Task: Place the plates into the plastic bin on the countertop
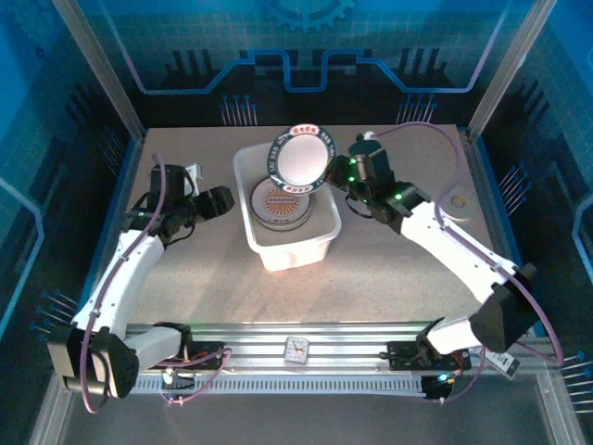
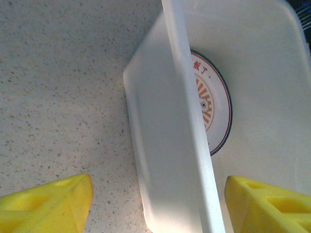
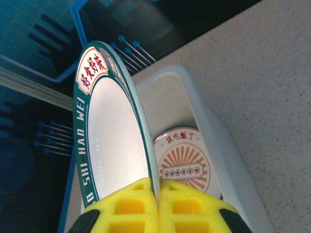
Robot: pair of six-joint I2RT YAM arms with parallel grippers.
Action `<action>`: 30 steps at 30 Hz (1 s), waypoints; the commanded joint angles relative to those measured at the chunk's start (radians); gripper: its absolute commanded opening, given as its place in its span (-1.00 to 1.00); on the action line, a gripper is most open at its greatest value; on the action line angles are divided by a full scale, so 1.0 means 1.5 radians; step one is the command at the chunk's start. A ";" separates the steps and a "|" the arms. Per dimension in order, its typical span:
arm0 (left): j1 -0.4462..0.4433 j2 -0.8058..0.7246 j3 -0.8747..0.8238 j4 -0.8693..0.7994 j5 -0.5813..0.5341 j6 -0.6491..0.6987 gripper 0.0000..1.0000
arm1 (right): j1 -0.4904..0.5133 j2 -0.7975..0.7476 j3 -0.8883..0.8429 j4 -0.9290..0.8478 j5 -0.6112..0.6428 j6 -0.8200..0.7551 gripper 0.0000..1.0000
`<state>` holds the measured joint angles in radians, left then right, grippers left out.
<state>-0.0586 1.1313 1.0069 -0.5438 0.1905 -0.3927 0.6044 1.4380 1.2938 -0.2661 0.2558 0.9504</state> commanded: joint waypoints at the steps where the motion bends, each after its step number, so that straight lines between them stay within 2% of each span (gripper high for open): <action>1: 0.018 -0.027 -0.001 -0.007 0.009 0.007 0.46 | 0.027 0.031 0.031 0.046 0.029 0.016 -1.00; 10: 0.037 -0.039 -0.015 -0.008 0.021 0.010 0.47 | 0.076 0.113 0.056 0.025 0.075 0.069 -1.00; 19: 0.047 -0.037 -0.025 -0.006 0.036 0.018 0.47 | 0.096 0.168 0.064 0.028 0.104 0.117 -1.00; 30: 0.062 -0.026 -0.028 -0.003 0.058 0.035 0.47 | 0.126 0.215 0.057 0.028 0.151 0.264 -1.00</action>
<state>0.0200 1.0882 0.9730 -0.5446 0.2420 -0.3759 0.7673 1.7420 1.3510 -0.2672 0.4217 1.2404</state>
